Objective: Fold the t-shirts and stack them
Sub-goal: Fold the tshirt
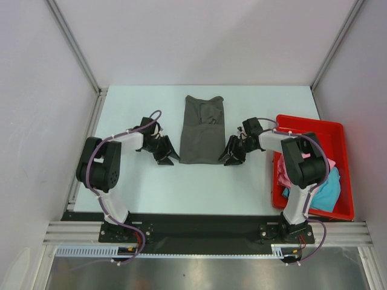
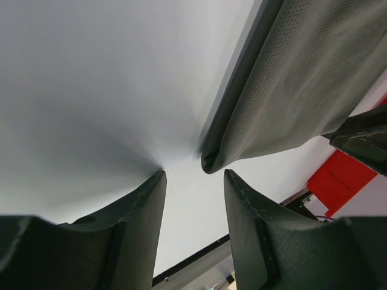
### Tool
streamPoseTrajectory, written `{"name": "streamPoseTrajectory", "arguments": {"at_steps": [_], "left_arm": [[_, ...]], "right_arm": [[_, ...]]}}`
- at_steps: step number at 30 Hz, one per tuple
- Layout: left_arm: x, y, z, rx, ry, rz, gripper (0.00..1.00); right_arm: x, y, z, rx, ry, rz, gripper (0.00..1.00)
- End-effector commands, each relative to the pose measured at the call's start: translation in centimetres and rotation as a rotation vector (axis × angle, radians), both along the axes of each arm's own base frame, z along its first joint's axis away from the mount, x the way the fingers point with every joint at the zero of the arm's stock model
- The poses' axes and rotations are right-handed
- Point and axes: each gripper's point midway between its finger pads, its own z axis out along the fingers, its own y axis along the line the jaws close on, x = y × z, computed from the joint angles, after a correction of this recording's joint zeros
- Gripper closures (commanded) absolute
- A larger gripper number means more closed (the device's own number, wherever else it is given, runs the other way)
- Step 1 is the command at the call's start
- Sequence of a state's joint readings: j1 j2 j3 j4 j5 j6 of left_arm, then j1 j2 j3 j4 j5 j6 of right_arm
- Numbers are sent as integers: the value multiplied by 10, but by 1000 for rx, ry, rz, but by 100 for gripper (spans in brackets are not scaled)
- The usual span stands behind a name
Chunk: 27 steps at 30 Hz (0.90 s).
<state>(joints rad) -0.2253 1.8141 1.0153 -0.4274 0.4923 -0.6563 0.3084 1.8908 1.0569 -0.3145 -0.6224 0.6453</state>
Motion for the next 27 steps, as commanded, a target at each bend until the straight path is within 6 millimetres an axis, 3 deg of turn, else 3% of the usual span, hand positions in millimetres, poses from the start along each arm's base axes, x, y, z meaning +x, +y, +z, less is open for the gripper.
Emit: {"name": "streamPoseTrajectory", "arguments": {"at_steps": [1,6,13,22,23,25,27], "left_arm": [[-3,0,-23,54,40,34,50],[-11,-1,-33,70,85,81,55],[-17,-5,-47,60,139,159,59],[-20,3,-57,109,154,200,62],[-18,4,-57,111,146,202,65],[-17,3,-59,108,137,192,84],[-13,4,-58,117,122,173,100]], "right_arm": [[5,-12,-10,-90,-32,-66,54],[5,-19,-11,-120,-40,-132,55],[13,-13,-13,-82,-45,-202,55],[4,-16,-27,-102,-22,-240,58],[3,-16,-29,-103,-18,-241,59],[3,-16,-33,-100,-17,-246,68],[4,-16,-35,-95,-24,-242,86]]}}
